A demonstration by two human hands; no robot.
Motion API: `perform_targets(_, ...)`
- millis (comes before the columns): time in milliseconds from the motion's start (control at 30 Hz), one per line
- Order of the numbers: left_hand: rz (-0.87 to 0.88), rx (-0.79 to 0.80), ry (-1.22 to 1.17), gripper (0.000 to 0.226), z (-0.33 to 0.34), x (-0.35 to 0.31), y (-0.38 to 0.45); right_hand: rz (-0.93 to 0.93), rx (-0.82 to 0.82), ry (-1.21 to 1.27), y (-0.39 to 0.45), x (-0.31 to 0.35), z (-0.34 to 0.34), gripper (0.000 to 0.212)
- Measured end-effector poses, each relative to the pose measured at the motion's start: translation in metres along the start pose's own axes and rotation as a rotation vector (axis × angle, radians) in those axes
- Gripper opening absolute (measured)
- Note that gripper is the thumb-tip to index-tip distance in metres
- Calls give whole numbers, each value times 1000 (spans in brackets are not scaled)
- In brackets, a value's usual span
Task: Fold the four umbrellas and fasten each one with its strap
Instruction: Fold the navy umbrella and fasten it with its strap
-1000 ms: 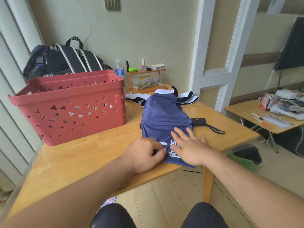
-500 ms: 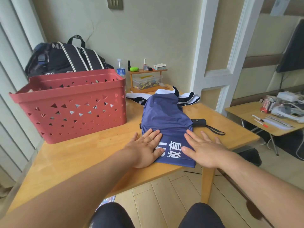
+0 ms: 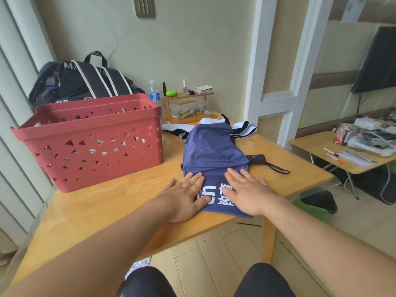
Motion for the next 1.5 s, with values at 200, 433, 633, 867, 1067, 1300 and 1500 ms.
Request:
perform_targets(200,23,19,39,84,-12,19,-13,31,3,-1,-4,-7,1,70)
perform_targets(433,-111,-157,-197,69,-56,27,9,19,-7,13,-2,-9,5,58)
perform_targets(633,-331,-646,-479,46,-101,53,58,13,-2,21,-4,-7,4,59)
perform_targets(867,-304,-782,-779,54,-117,25,81,5,-1,13,-3,-7,2,60)
perform_targets(1067,-316,-879,-876,27,-115,18,65,3,-4,15,-4,-7,3,61)
perform_targets(1300,-260,-1000,-1231,9,-77,5,34,9,-4,24,-5,-5,1,60)
perform_targets(1500,-223,-1025,-1301,11,-68,2,12,-1,-19,24,-7,-5,2,59)
Point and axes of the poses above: each hand's wrist, its own y-axis towards the middle knuckle, its own z-axis out of the palm, x = y × z, the point moved 5 cm from there along y, towards the middle knuckle, and after that the axes turned 3 degrees about y, right-handed, at the moved point
